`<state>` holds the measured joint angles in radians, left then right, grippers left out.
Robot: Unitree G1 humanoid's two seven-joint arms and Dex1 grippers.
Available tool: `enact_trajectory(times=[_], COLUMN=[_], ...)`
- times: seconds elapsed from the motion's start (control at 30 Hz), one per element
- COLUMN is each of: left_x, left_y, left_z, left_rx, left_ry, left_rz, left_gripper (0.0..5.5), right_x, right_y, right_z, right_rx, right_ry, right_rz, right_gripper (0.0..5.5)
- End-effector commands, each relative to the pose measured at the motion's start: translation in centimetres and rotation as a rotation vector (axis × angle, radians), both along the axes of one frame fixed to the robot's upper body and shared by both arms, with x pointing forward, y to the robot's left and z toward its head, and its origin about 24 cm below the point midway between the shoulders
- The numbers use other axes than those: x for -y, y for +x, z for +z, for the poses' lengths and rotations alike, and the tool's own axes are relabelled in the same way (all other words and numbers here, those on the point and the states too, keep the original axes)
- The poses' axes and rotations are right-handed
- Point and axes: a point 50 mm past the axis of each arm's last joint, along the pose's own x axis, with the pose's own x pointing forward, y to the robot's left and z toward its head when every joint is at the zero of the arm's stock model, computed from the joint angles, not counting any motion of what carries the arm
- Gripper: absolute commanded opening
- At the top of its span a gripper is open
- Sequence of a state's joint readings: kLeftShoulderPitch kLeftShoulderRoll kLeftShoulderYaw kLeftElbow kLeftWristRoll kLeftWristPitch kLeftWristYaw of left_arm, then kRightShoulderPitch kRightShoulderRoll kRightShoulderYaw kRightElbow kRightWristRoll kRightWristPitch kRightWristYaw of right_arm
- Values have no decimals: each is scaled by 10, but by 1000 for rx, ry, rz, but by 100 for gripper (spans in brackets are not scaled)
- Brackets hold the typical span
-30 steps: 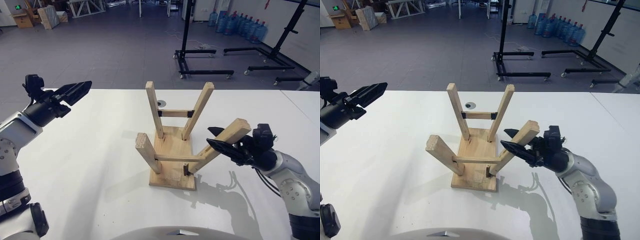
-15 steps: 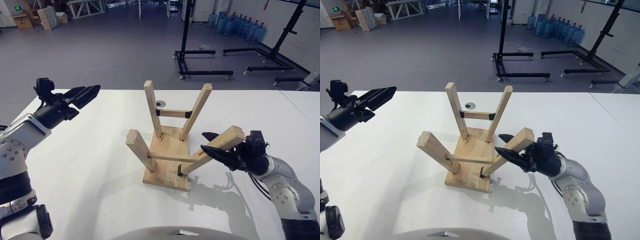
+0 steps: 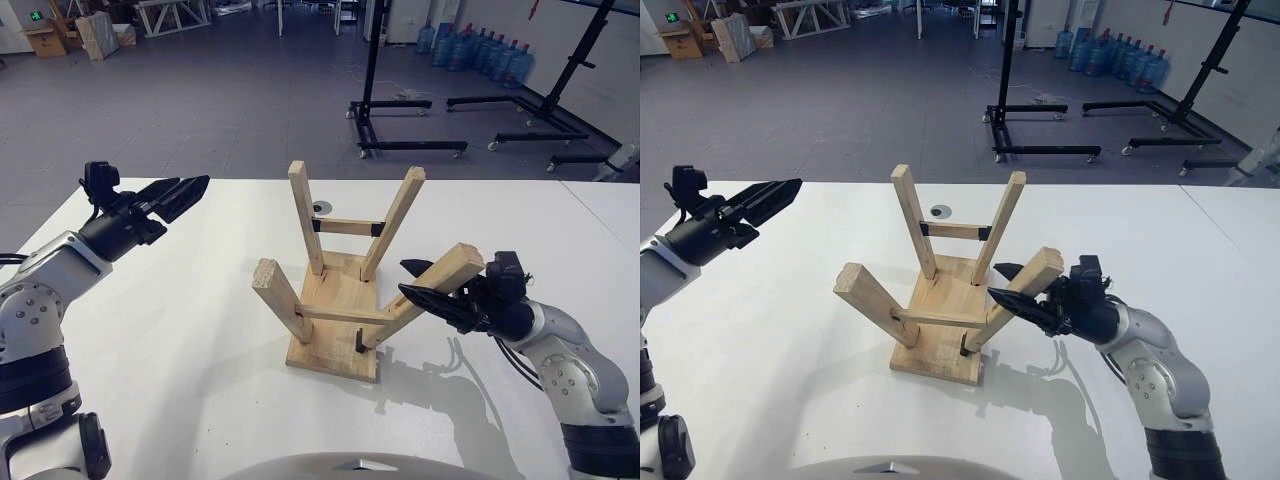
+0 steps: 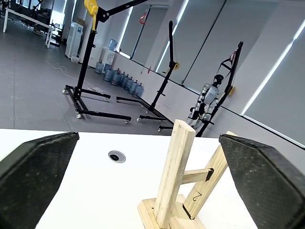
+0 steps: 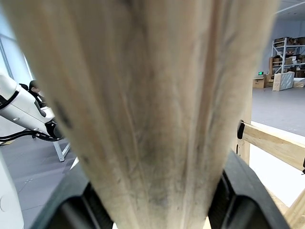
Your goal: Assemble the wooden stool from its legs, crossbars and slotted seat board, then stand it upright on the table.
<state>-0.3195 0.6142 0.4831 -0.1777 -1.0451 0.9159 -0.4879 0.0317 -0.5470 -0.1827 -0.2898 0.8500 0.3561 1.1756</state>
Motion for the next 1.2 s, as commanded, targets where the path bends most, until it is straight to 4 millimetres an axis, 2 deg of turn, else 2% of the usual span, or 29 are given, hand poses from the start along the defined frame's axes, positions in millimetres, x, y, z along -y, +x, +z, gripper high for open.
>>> enact_trajectory(times=[0.03, 0.17, 0.9, 1.07, 1.2], left_x=[4, 5, 14, 16, 18], left_y=[0, 0, -2, -2, -3], left_z=[-4, -4, -7, -7, -9], left_rx=[-10, -8, -16, -13, -15], left_ry=[9, 9, 20, 21, 19], left_rz=[-5, -10, -25, -29, -30], left_gripper=[540, 540, 540, 540, 540], right_x=[-1, -3, -3, -3, -4], right_y=[3, 4, -4, -4, -13], right_z=[8, 11, -7, -3, -7], right_rx=[29, 38, 18, 40, 40], right_ry=[3, 9, -92, -93, -75], right_rz=[25, 32, 30, 25, 20], right_gripper=[206, 206, 206, 206, 206])
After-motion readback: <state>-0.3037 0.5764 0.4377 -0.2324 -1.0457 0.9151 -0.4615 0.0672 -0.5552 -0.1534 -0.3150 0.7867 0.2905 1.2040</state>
